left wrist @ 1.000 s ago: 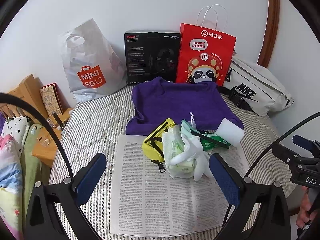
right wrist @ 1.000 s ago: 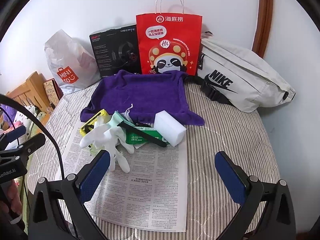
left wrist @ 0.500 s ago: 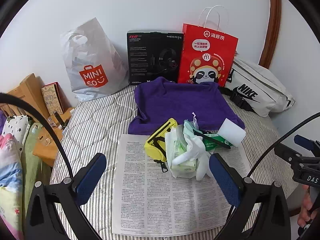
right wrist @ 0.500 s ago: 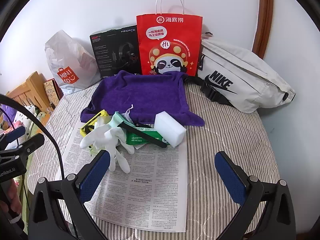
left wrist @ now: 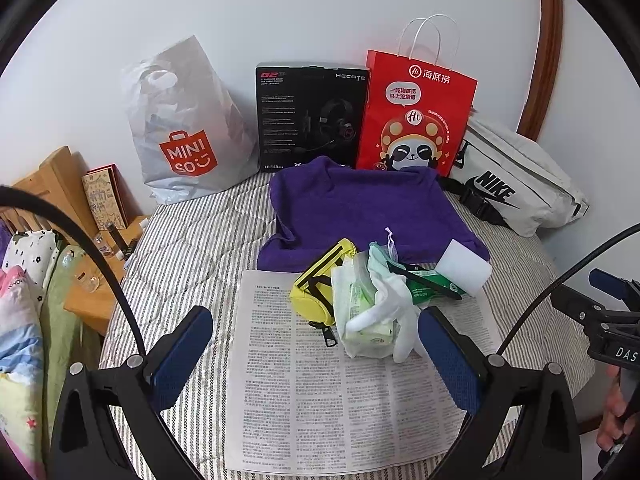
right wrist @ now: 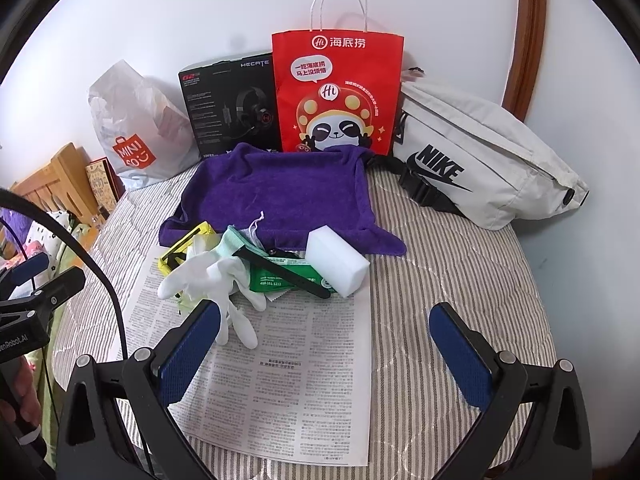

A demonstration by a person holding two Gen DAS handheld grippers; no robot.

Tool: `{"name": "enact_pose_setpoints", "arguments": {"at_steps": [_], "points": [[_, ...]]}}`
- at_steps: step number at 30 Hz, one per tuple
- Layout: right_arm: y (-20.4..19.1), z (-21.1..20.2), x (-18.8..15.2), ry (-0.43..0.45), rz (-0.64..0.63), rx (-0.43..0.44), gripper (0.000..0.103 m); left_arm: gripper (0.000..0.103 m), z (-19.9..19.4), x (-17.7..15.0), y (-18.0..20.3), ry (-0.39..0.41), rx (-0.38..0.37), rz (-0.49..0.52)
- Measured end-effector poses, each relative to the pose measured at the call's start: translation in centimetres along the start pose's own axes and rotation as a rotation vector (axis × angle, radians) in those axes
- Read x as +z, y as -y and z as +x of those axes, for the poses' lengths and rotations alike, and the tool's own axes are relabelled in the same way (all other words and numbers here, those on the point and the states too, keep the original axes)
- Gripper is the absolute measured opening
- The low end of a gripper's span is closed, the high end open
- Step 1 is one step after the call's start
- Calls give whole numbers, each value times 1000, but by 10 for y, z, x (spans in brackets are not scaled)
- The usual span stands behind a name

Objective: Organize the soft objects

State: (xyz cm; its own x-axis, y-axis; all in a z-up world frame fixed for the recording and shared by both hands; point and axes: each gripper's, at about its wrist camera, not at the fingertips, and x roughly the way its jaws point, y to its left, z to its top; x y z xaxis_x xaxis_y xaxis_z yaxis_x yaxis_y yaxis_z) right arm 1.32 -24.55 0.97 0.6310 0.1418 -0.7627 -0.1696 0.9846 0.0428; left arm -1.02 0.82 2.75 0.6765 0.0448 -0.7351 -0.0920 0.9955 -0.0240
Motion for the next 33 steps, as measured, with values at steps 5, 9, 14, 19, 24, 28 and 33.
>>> {"name": "enact_pose_setpoints", "arguments": {"at_steps": [5, 9, 14, 19, 24, 28, 33], "points": [[1, 8, 0, -11, 0, 3, 103, 103, 5, 1, -4, -10, -4, -2], [5, 21, -2, -33, 0, 4, 103, 103, 17, 0, -4, -26, -15, 0], [9, 44, -2, -50, -13, 2, 103, 103, 35, -4, -1, -56, -14, 13], [17, 78, 0, -74, -9, 16, 103, 103, 50, -5, -1, -77, -32, 13], [25, 113, 3, -84, -46, -14, 103, 103, 64, -8, -2, -98, -56, 10], [35, 138, 6, -84, -35, 15, 102, 103, 75, -9, -3, -106, -65, 8], [42, 167, 10, -77, -12, 67, 102, 103, 88, -9, -8, -108, -85, -10]]}}
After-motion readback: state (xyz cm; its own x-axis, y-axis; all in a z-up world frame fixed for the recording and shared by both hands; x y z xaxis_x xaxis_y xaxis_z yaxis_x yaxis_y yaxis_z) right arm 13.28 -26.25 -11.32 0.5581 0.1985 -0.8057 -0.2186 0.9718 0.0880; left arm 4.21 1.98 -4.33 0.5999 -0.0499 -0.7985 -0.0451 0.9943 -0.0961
